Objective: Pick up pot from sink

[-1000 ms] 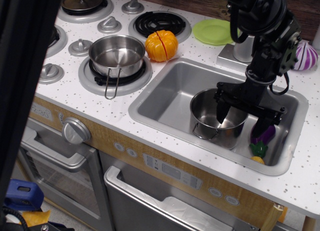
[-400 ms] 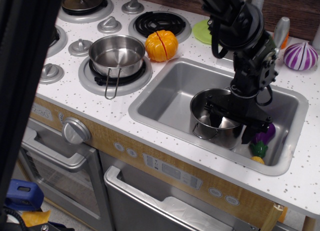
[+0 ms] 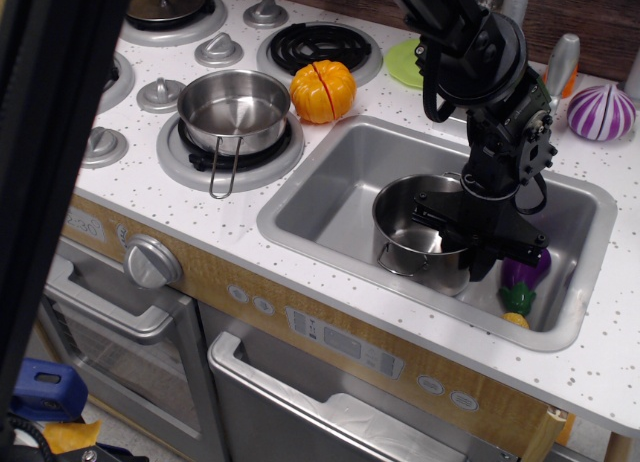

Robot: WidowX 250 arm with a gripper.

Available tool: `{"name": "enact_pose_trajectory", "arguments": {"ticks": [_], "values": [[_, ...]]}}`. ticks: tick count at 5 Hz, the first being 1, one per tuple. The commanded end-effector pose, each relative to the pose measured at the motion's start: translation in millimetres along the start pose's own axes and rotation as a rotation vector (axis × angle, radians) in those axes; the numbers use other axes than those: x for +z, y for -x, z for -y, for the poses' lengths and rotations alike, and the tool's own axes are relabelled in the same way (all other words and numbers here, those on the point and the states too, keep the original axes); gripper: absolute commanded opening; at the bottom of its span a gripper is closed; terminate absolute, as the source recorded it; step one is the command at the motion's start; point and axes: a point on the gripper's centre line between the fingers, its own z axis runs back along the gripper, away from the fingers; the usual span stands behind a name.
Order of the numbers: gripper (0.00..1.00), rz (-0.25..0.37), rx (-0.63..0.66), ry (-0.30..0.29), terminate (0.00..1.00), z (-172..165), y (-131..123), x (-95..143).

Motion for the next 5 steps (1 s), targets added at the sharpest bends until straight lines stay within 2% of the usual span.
{"name": "enact_pose_trajectory", "arguments": {"ticks": [1, 3, 4, 5], "values": [[0.00, 0.037, -0.005, -0.038, 0.00, 2.2, -14.7, 30.7], [0.00, 0.018, -0.055, -0.086, 0.00, 1.0, -34.4, 71.3], [0.00, 0.059, -0.077, -0.097, 0.00, 2.4, -42.9, 88.7], [0.00, 0.112, -0.083, -0.055, 0.00, 3.9, -46.9, 99.4]]}}
